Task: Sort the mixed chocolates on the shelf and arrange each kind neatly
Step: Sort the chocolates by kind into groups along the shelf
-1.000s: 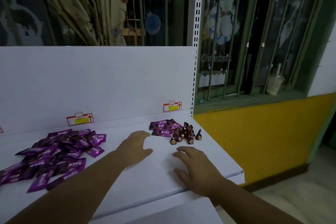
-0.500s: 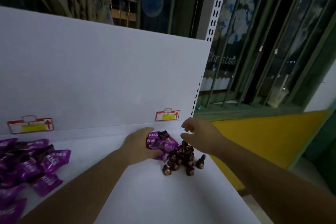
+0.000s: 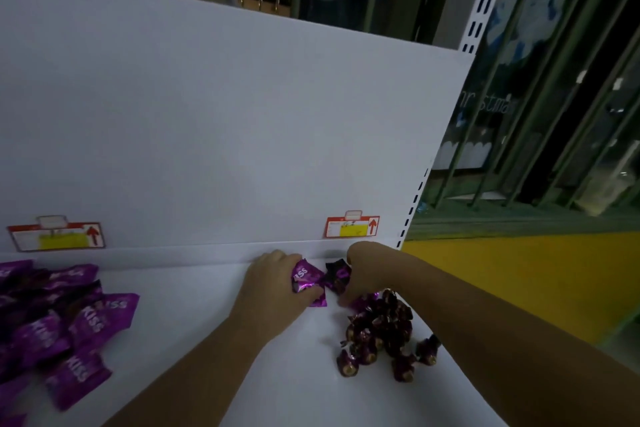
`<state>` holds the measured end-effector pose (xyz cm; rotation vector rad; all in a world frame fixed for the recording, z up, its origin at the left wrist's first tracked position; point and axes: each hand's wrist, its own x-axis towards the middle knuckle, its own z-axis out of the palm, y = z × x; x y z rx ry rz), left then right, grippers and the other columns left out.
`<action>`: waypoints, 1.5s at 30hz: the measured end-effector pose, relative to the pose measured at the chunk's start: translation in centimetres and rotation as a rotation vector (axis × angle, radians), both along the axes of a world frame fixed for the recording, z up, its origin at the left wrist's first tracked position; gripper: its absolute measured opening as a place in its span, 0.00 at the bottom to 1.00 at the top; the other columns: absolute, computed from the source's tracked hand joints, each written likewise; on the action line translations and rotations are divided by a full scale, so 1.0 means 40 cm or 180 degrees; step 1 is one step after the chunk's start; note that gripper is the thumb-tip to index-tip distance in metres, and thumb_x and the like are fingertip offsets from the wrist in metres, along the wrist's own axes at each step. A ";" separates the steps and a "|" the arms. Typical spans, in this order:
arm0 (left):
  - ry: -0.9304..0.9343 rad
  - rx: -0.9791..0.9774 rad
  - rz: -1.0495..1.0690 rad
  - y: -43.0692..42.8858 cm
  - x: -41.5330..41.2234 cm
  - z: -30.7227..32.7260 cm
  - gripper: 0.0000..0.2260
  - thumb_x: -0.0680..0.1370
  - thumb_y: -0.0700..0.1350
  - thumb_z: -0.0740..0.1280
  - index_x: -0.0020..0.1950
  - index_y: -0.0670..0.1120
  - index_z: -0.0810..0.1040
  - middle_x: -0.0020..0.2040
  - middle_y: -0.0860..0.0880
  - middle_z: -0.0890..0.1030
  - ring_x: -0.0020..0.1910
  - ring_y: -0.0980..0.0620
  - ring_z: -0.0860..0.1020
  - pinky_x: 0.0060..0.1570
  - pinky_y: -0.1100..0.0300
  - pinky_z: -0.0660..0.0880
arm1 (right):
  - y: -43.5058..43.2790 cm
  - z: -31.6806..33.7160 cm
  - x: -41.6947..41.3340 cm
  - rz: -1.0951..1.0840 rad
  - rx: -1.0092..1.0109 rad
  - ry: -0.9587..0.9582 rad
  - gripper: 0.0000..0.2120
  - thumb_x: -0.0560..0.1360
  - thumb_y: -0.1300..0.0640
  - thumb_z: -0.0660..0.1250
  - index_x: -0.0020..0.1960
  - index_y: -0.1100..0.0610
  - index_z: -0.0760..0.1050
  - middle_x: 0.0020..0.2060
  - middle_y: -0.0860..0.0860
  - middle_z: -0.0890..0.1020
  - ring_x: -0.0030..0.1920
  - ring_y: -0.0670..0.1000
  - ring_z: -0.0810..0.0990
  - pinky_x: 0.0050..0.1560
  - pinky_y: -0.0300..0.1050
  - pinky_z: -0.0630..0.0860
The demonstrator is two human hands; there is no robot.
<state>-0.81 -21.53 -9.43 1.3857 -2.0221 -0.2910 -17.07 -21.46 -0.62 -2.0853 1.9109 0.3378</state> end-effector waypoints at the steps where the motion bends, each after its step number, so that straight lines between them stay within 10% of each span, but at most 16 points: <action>1: 0.0016 0.0018 0.0071 0.001 0.000 0.000 0.19 0.68 0.59 0.70 0.53 0.50 0.76 0.44 0.52 0.74 0.46 0.51 0.73 0.46 0.59 0.69 | -0.004 -0.003 -0.002 0.0066 -0.0004 -0.0064 0.18 0.66 0.48 0.76 0.41 0.59 0.72 0.32 0.49 0.70 0.42 0.53 0.74 0.42 0.42 0.69; 9: -0.0352 0.0068 0.0447 0.009 -0.005 0.006 0.16 0.65 0.64 0.67 0.40 0.53 0.72 0.37 0.54 0.72 0.40 0.53 0.70 0.38 0.61 0.63 | -0.005 -0.007 -0.020 0.0321 -0.0068 -0.1124 0.11 0.73 0.57 0.68 0.34 0.57 0.70 0.32 0.50 0.72 0.34 0.48 0.70 0.33 0.38 0.67; 17: -0.0599 0.0916 0.0683 -0.003 -0.025 0.048 0.20 0.66 0.61 0.71 0.49 0.50 0.74 0.46 0.51 0.75 0.47 0.51 0.74 0.46 0.58 0.71 | 0.018 0.061 -0.161 -0.0179 -0.0065 -0.3041 0.03 0.75 0.64 0.65 0.48 0.60 0.76 0.39 0.54 0.80 0.37 0.51 0.77 0.40 0.40 0.75; 21: -0.0572 0.1442 0.0676 0.003 -0.058 0.106 0.17 0.67 0.55 0.73 0.46 0.47 0.72 0.38 0.51 0.75 0.34 0.54 0.76 0.28 0.66 0.72 | 0.035 0.062 -0.211 -0.0236 0.0192 -0.3602 0.05 0.78 0.64 0.62 0.52 0.59 0.73 0.39 0.58 0.82 0.37 0.54 0.81 0.45 0.49 0.78; 32: 0.0244 0.1411 0.1255 0.170 -0.033 0.134 0.15 0.68 0.48 0.73 0.37 0.50 0.65 0.38 0.52 0.70 0.39 0.53 0.70 0.36 0.63 0.67 | 0.069 0.108 -0.038 0.0565 0.0440 -0.3395 0.14 0.68 0.69 0.72 0.52 0.62 0.75 0.42 0.62 0.83 0.33 0.54 0.83 0.34 0.46 0.79; 38: 0.1307 0.1390 0.1864 0.354 0.137 0.152 0.17 0.69 0.47 0.74 0.54 0.45 0.73 0.49 0.45 0.80 0.39 0.52 0.77 0.31 0.63 0.74 | 0.145 0.117 0.164 0.1093 0.0592 -0.3354 0.11 0.71 0.71 0.65 0.53 0.65 0.72 0.32 0.58 0.80 0.30 0.53 0.80 0.36 0.48 0.76; 45: 0.1743 0.1118 0.1803 0.540 0.355 0.201 0.08 0.76 0.43 0.67 0.51 0.41 0.77 0.43 0.44 0.82 0.37 0.50 0.82 0.39 0.58 0.79 | 0.290 0.090 0.359 0.1605 0.0744 -0.2953 0.06 0.73 0.69 0.62 0.41 0.60 0.70 0.28 0.54 0.74 0.25 0.50 0.71 0.28 0.40 0.70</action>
